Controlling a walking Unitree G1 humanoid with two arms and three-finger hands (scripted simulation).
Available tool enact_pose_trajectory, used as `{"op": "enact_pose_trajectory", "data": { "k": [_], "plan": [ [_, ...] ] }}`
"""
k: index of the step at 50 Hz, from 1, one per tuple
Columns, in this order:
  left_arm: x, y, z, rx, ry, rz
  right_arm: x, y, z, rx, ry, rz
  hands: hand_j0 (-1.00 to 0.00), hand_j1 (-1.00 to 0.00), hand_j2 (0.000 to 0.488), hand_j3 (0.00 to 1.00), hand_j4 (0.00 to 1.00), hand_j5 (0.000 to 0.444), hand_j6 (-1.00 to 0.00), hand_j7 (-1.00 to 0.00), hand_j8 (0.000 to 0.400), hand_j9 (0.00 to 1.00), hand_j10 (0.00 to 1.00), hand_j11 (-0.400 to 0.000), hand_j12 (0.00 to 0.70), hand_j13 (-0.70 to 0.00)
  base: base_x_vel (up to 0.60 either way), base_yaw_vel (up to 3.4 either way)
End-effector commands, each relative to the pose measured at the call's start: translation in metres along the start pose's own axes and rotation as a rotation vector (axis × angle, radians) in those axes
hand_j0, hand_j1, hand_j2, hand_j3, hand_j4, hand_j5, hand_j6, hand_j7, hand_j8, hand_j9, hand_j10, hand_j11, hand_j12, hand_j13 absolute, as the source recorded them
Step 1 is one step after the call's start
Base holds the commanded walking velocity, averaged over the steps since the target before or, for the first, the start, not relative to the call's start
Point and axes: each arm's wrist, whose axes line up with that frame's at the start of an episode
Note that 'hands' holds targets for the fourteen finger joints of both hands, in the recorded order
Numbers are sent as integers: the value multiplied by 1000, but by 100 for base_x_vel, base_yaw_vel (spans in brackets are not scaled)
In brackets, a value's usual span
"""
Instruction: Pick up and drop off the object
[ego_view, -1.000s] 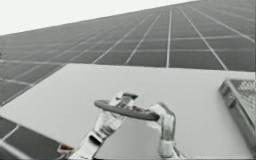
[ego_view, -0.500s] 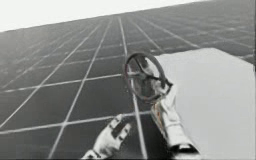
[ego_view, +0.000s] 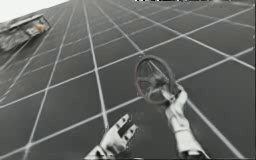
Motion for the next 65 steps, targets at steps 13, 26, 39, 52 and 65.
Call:
{"op": "enact_pose_trajectory", "data": {
  "k": [13, 26, 39, 52, 65],
  "plan": [
    [4, -6, 1, 21, 9, -16, -1, -5, 7, 31, -19, 0, 0, 0, 0, 1000, 1000, 0, 0, 0, 0, 1000, 1000, -400, 0, -700, 30, 114],
    [4, -6, 1, 21, 9, -16, -1, -5, 7, 31, -19, 0, 0, 0, 0, 1000, 1000, 0, 0, 0, 0, 1000, 1000, -400, 0, -700, 42, 55],
    [4, -6, 1, 21, 9, -16, -1, -5, 7, 31, -19, 0, 0, 0, 0, 1000, 1000, 0, 0, 0, 0, 1000, 1000, -400, 0, -700, 53, 20],
    [4, -6, 1, 21, 9, -16, -1, -5, 7, 31, -19, 0, 0, 0, 0, 1000, 1000, 0, 0, 0, 0, 1000, 1000, -400, 0, -700, 59, -2],
    [4, -6, 1, 21, 9, -16, -1, -5, 7, 31, -19, 0, 0, 0, 0, 1000, 1000, 0, 0, 0, 0, 1000, 1000, -400, 0, -700, 52, -19]
  ]
}}
